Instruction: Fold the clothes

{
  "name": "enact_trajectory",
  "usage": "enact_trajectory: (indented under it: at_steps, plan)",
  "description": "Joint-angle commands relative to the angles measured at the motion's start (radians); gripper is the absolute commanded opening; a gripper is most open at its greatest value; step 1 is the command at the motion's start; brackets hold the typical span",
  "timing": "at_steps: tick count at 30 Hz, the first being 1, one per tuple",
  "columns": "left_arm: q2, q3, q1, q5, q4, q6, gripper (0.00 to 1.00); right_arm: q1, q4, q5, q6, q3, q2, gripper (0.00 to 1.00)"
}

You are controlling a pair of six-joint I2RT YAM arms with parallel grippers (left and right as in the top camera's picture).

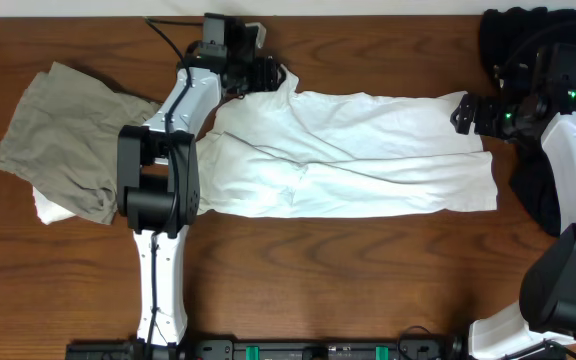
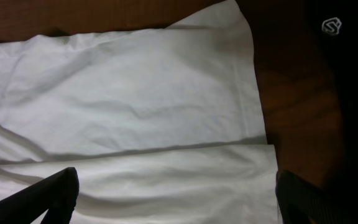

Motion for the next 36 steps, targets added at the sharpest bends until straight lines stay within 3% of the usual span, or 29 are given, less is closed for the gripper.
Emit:
enact_trajectory:
  at_steps: [1, 11, 14, 15, 18, 20, 22, 28, 36]
  plan:
    - [0.041, 0.023, -0.022, 0.012, 0.029, -0.037, 0.69, 0.019, -0.007, 0.008, -0.011, 0.016, -0.003, 0.99]
    - [0.087, 0.023, -0.050, 0.012, 0.139, -0.100, 0.68, 0.019, -0.013, 0.008, -0.012, 0.016, -0.003, 0.99]
    - [0.087, 0.023, -0.051, 0.012, 0.143, -0.103, 0.61, 0.019, -0.011, 0.008, -0.012, 0.016, -0.003, 0.99]
    - [0.087, 0.023, -0.051, 0.012, 0.143, -0.103, 0.53, 0.019, -0.010, 0.008, -0.012, 0.016, -0.003, 0.99]
    - [0.087, 0.024, -0.051, 0.012, 0.146, -0.104, 0.15, 0.019, -0.010, 0.008, -0.012, 0.016, -0.003, 0.92]
    - [0.086, 0.031, -0.048, 0.012, 0.145, -0.112, 0.07, 0.019, -0.010, 0.008, -0.011, 0.016, -0.003, 0.88]
    - [0.076, 0.035, -0.048, 0.012, 0.146, -0.113, 0.06, 0.019, -0.010, 0.008, -0.011, 0.016, -0.003, 0.84]
    - [-0.024, 0.035, -0.044, 0.013, 0.122, -0.113, 0.06, 0.019, 0.019, 0.008, -0.011, 0.010, -0.003, 0.83]
    - [-0.194, 0.035, -0.046, -0.023, -0.111, -0.093, 0.06, 0.019, 0.100, 0.009, -0.011, 0.007, 0.021, 0.82]
